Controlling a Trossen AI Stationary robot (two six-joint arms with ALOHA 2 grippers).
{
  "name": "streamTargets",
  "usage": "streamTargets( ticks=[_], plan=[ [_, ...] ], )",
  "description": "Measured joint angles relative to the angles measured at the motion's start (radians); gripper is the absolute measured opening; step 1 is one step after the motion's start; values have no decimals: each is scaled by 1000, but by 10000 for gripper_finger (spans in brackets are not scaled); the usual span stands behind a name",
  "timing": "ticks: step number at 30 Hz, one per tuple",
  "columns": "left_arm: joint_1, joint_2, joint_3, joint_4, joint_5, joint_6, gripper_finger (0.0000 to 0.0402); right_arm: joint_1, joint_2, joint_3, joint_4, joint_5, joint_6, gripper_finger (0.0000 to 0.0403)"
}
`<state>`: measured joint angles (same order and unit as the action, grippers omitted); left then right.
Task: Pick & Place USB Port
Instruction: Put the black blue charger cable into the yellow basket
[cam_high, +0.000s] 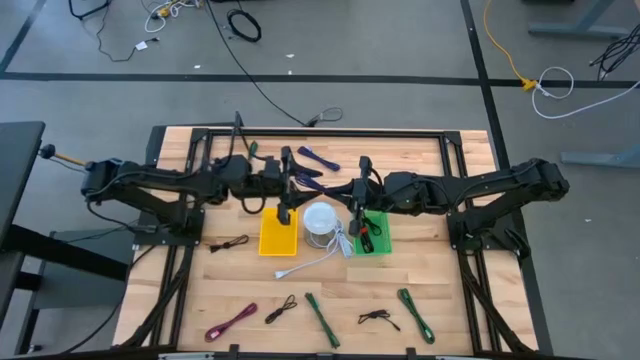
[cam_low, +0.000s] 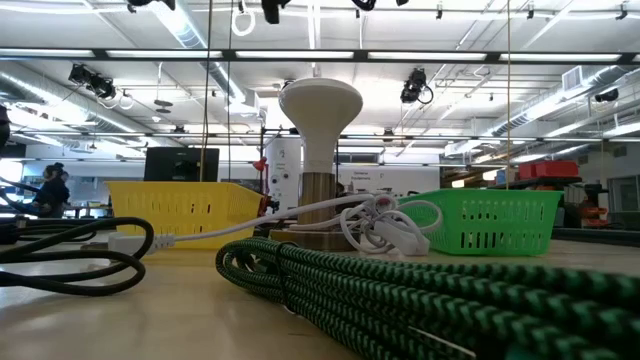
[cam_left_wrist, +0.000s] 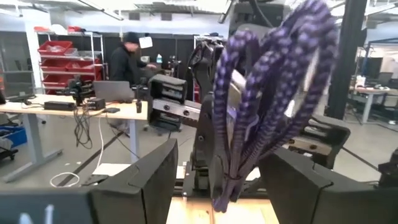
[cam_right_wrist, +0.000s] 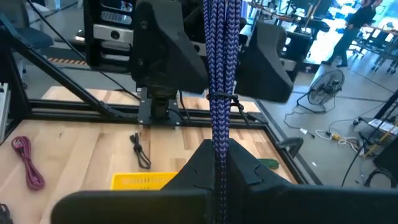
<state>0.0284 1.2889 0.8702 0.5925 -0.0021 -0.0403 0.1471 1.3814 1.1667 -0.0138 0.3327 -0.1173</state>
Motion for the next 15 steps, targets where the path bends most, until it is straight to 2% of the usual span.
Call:
streamTargets(
  ticks=[4, 6, 9, 15],
  plan=[
    [0, 10, 10, 3, 1, 0, 182, 0, 0, 0, -6, 0, 0, 9],
    [0, 8, 10, -2, 2, 2, 133, 0, 0, 0, -19, 0, 0, 9],
    [0, -1, 10, -16, 6, 30, 36, -1, 0, 0, -29, 2, 1, 20],
    [1, -2, 10, -45, -13, 39, 27, -1, -1, 0, -42, 3, -11, 90]
  ],
)
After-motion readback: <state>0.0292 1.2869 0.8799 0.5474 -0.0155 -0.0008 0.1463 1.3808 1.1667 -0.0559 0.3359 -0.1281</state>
